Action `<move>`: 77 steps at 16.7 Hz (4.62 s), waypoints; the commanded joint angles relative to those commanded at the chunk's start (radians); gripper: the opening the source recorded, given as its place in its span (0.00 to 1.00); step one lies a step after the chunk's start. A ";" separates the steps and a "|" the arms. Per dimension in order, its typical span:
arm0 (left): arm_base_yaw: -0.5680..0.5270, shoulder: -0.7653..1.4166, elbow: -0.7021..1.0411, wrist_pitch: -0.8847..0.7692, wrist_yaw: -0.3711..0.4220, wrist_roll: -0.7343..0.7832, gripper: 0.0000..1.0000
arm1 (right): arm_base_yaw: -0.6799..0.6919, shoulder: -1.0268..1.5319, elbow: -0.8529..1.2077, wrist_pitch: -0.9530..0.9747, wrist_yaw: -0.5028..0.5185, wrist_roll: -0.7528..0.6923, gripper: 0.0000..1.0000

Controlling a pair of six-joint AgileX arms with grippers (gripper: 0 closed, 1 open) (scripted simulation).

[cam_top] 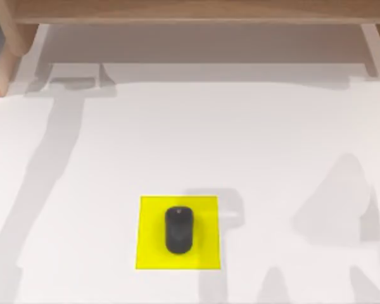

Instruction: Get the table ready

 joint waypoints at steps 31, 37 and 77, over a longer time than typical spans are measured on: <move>-0.096 0.709 0.761 -0.043 -0.083 0.002 0.70 | 0.000 0.000 0.000 0.000 0.000 0.000 1.00; -0.096 0.709 0.761 -0.043 -0.083 0.002 0.25 | 0.000 0.000 0.000 0.000 0.000 0.000 1.00; 0.642 0.165 0.128 0.464 0.227 0.792 0.00 | 0.000 0.000 0.000 0.000 0.000 0.000 1.00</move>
